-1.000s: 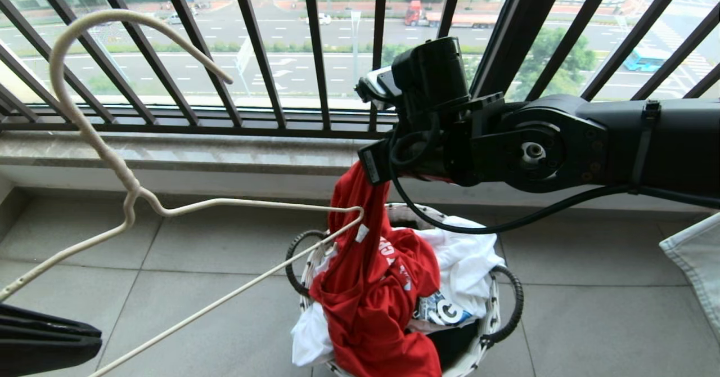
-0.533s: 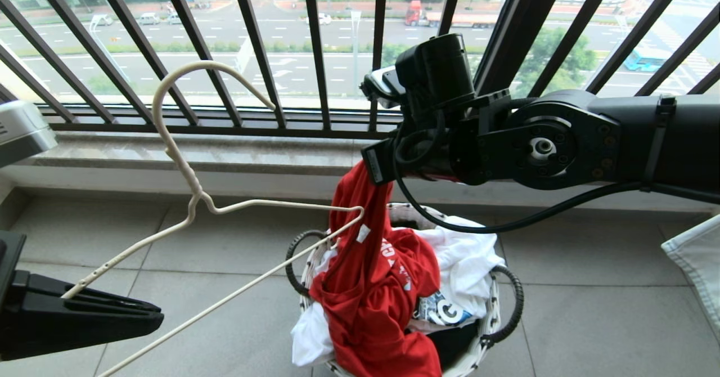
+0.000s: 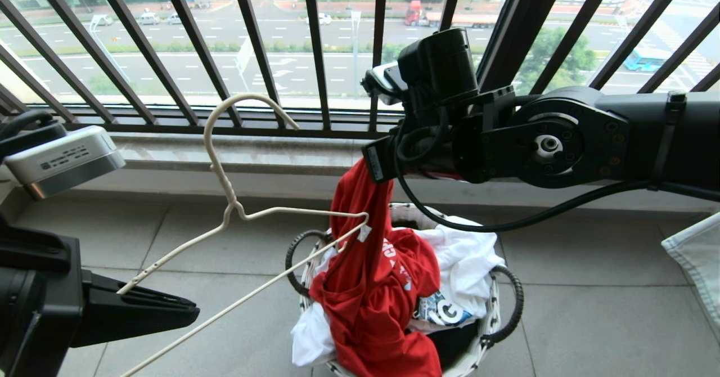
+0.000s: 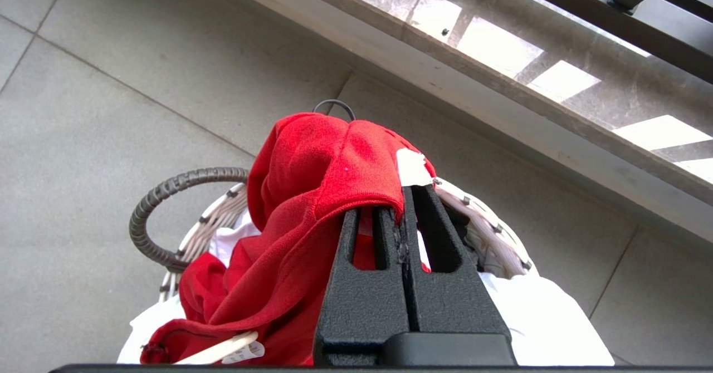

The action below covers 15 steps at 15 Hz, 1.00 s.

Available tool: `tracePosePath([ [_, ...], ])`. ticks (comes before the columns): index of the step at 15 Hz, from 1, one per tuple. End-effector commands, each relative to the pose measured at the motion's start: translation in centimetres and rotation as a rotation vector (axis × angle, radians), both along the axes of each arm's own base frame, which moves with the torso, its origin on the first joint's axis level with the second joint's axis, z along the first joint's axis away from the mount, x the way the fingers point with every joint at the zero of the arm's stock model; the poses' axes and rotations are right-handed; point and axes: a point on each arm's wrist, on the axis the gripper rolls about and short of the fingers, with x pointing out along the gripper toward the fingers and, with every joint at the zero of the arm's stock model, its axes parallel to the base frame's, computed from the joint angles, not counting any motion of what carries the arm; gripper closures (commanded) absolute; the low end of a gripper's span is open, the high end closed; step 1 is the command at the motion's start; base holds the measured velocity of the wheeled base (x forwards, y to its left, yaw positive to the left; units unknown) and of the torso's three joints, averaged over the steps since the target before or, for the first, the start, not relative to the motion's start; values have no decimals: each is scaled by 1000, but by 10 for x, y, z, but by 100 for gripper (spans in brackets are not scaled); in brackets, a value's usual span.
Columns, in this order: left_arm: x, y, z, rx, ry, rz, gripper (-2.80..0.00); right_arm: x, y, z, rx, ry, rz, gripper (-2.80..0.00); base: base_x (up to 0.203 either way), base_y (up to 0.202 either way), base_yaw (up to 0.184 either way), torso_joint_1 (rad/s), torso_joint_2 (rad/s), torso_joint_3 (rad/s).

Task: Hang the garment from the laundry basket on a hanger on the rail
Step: Hang the clothes on the clothes rack

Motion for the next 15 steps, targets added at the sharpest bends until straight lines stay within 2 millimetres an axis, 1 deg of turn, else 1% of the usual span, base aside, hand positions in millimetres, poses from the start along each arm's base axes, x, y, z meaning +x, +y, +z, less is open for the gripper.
tracePosePath([
  [1,2,-1,-1,4,11,2,0,-2,-1,2,2,-4,0,0,0,0,0,0,0,0],
  [4,6,-2,-2,10,-38,46,0,-5,-3,7,9,-12,1,0,0,0,0,0,0,0],
  [6,8,-3,0,-25,-67,78,0,-7,-2,8,10,-13,5,0,0,0,0,0,0,0],
  [10,6,-2,6,-78,-103,100,0,-14,1,12,17,-20,23,0,0,0,0,0,0,0],
  [15,11,-5,2,-89,-121,101,0,-18,3,13,17,-21,32,0,0,0,0,0,0,0],
])
